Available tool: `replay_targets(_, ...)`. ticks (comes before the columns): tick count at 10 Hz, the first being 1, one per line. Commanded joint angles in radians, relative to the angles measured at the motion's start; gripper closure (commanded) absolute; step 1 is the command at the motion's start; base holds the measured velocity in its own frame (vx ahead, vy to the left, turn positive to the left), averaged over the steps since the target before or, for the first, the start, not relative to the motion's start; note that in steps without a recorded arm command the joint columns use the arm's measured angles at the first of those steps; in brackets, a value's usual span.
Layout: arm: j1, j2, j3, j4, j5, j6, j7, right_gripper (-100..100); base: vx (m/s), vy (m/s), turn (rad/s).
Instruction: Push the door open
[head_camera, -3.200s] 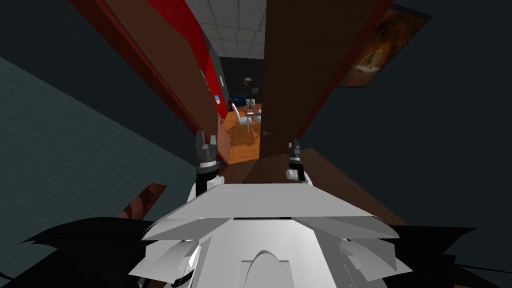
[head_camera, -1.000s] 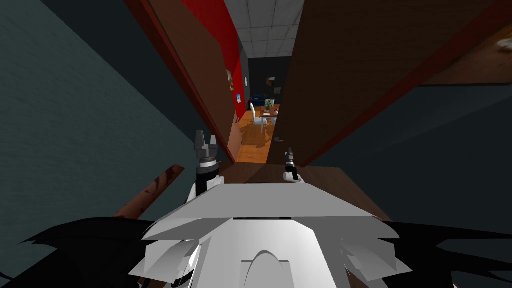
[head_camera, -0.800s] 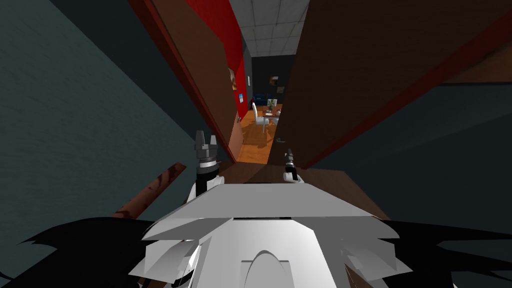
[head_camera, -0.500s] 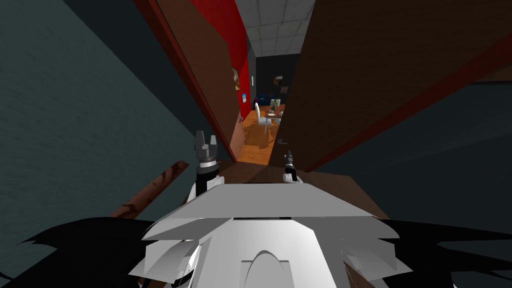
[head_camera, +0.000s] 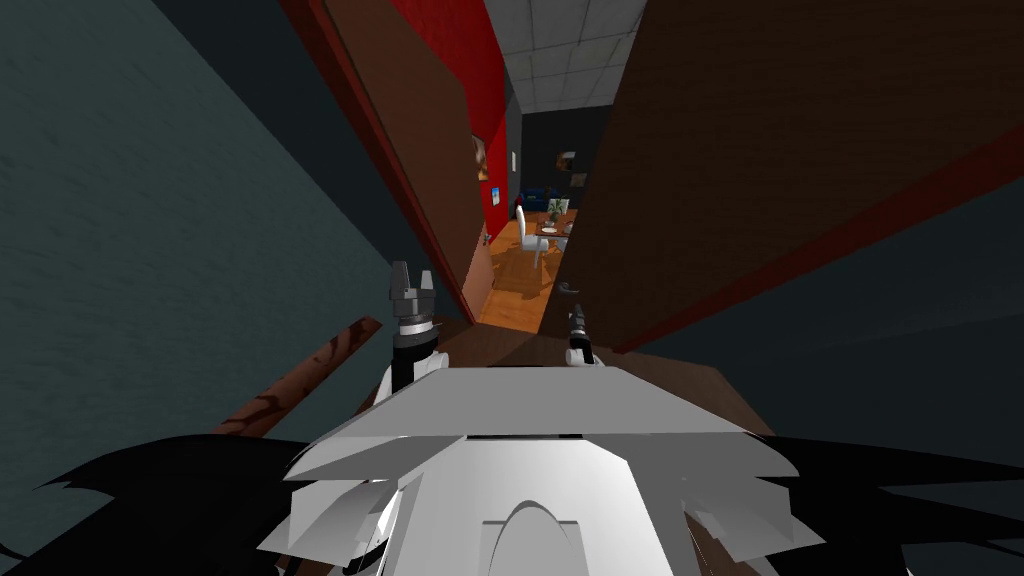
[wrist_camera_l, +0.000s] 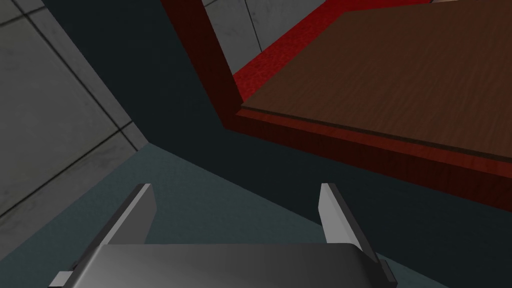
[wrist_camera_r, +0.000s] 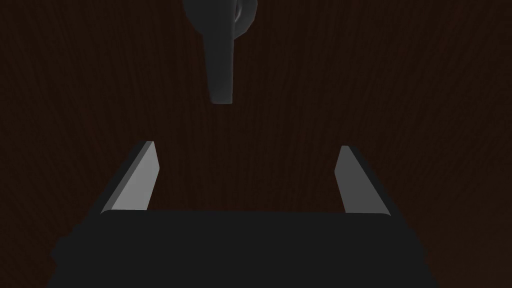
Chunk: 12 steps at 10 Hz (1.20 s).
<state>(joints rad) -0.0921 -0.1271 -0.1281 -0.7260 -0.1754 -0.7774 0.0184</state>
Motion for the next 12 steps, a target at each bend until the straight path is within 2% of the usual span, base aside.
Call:
replay_targets(1,-0.011,-0.001,-0.002,0.032,-0.004,-0.006,-0.001,-100,0.037,-0.041,0.083)
replay_targets(3,-0.024,-0.002,-0.005,0.070,-0.009,-0.013,-0.001,-100,0.029,-0.033,0.082)
replay_targets(5,-0.024,-0.002,-0.006,0.073,-0.009,-0.021,-0.002,-100,0.063,-0.013,0.020)
replay_targets(12,-0.020,0.001,-0.017,0.088,-0.014,-0.037,0.003,-100,0.191,-0.055,0.027)
